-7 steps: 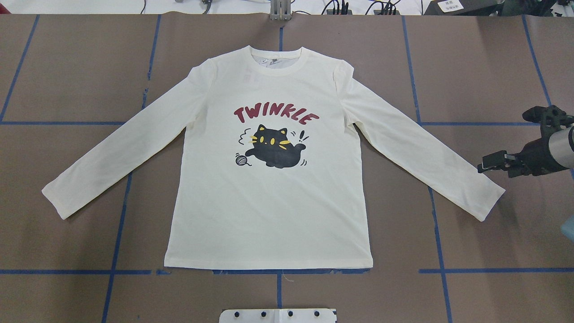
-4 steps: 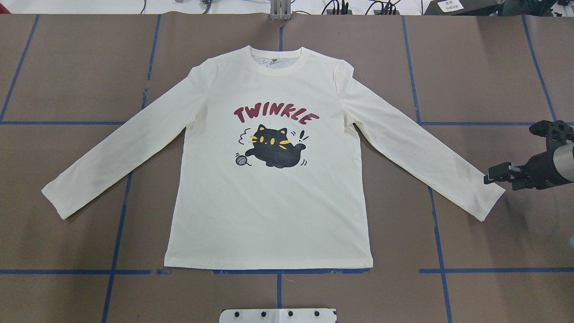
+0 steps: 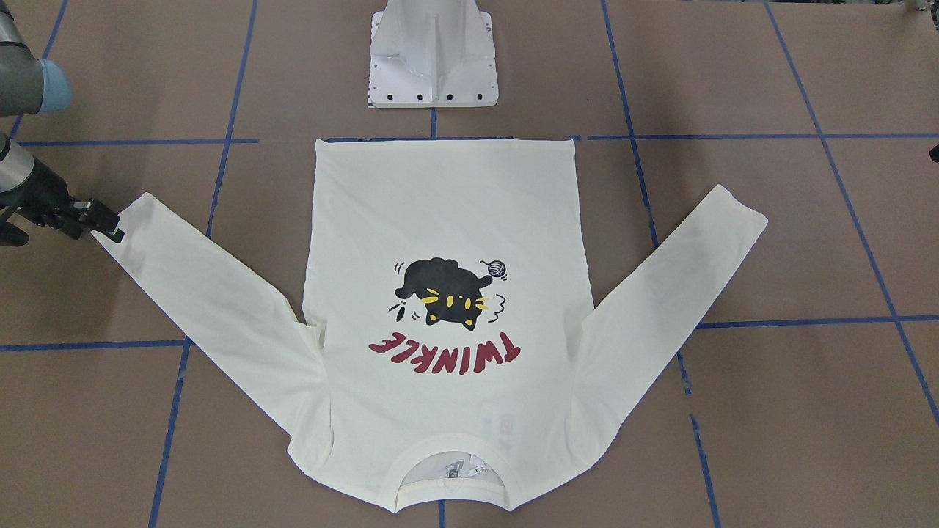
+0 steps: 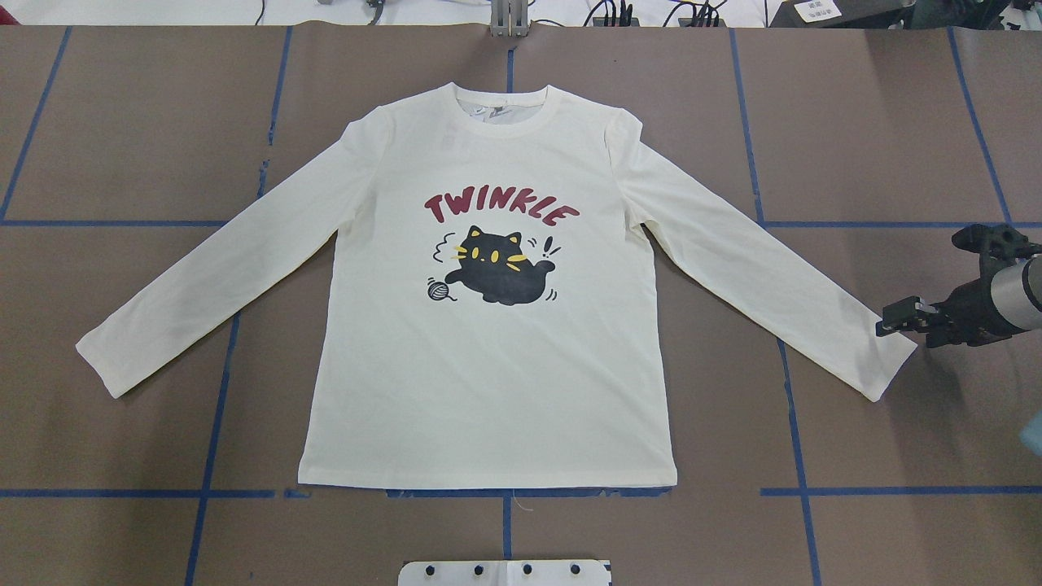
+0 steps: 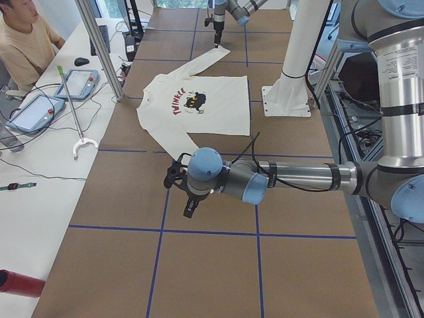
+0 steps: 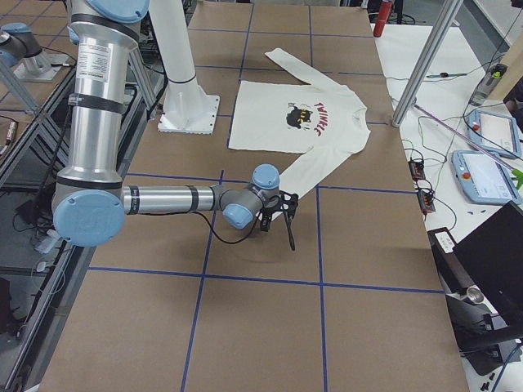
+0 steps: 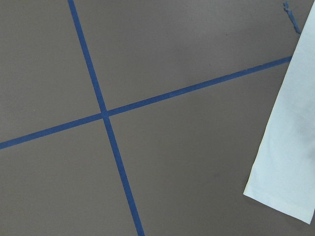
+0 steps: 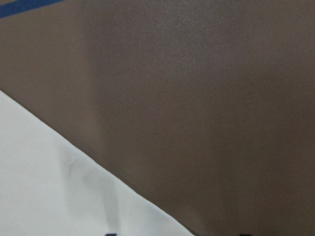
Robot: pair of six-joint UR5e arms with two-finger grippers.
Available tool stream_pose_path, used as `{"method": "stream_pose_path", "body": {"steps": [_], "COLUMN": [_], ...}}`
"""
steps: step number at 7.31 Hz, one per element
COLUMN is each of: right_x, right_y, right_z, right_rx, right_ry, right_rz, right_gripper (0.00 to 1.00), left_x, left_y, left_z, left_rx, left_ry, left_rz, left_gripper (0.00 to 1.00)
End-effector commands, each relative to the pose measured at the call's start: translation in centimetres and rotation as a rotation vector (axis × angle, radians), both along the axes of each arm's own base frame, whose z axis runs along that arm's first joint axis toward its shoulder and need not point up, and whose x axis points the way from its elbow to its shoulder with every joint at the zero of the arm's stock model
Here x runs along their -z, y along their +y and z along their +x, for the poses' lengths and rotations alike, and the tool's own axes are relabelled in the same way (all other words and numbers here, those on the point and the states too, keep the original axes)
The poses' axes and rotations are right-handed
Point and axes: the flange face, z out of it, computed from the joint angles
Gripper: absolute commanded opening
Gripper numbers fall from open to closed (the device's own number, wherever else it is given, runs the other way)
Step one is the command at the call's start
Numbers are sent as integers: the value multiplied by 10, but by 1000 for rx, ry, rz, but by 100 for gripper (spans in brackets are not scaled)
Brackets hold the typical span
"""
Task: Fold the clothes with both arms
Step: 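Move the right gripper down to the cuff of the nearest sleeve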
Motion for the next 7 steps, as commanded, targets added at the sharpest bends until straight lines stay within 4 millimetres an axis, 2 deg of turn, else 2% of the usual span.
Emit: {"method": "stream_pose_path", "body": {"steps": [1, 3, 4, 6, 7], "right_x": [0, 2, 14, 72, 131], "right_y": [1, 3, 4, -1, -22], "right_z": [-2, -1, 0, -9, -32], "right_rx": [-10, -6, -3, -35, -61], "right_ry": [-5, -12, -29, -98, -185], "right_rz": [-26, -27, -14, -31, -103], "right_gripper": [1, 0, 0, 0, 0], "left_x": [0, 0, 0, 1, 0], "left_y": [1, 1, 1, 1, 1], "left_z": [0, -1, -1, -1, -1], "left_rx": [0, 1, 1, 3, 3], "left_ry": [1, 1, 1, 1, 1], "left_rz": [1, 1, 1, 2, 1], "left_gripper": [100, 100, 100, 100, 100]}}
